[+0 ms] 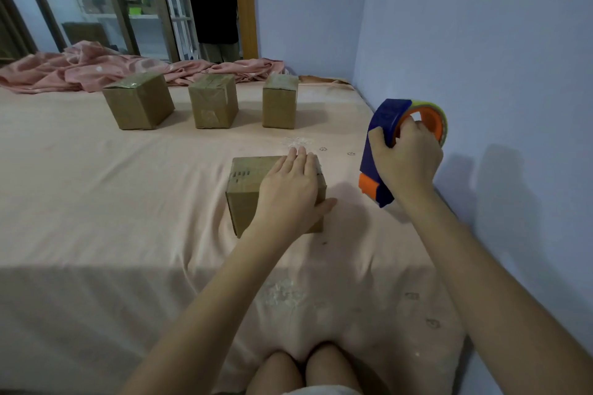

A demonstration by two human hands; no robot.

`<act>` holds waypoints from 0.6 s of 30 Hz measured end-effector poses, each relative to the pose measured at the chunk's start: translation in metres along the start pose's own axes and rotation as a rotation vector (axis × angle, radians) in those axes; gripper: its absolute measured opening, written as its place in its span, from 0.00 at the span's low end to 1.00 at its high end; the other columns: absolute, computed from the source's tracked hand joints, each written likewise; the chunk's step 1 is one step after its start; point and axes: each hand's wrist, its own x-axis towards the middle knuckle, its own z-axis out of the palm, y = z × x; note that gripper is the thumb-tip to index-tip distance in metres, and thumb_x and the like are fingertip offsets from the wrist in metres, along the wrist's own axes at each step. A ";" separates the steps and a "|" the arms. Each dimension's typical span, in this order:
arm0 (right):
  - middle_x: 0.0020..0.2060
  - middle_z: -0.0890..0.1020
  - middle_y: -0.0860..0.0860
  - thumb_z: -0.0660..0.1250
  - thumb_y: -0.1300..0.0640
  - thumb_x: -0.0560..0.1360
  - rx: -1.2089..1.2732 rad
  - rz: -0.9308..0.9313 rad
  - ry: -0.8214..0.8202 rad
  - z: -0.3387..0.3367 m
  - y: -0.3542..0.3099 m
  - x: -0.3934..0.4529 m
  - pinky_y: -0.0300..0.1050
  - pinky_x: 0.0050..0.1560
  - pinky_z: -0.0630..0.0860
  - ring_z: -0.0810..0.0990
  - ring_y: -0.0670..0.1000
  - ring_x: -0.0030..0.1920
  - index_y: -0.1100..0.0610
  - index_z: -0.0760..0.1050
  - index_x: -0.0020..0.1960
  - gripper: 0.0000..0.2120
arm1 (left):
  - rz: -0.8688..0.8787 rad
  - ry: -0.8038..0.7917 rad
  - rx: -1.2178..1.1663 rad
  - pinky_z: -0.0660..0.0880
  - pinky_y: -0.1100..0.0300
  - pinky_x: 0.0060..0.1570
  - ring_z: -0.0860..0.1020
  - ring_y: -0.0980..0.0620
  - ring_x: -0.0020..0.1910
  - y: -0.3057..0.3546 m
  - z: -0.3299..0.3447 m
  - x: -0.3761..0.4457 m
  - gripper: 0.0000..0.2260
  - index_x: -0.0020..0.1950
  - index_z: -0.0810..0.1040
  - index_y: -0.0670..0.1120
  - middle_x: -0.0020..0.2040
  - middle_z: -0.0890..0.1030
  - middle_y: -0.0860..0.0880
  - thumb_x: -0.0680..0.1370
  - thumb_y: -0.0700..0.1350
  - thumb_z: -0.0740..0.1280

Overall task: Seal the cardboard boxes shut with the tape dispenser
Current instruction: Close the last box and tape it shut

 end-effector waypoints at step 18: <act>0.46 0.76 0.29 0.70 0.47 0.67 0.297 -0.054 -0.470 0.010 0.090 -0.037 0.28 0.44 0.69 0.76 0.39 0.46 0.35 0.73 0.49 0.13 | -0.011 -0.012 -0.033 0.50 0.55 0.73 0.53 0.46 0.76 0.021 0.000 0.016 0.35 0.76 0.52 0.39 0.77 0.55 0.41 0.78 0.60 0.57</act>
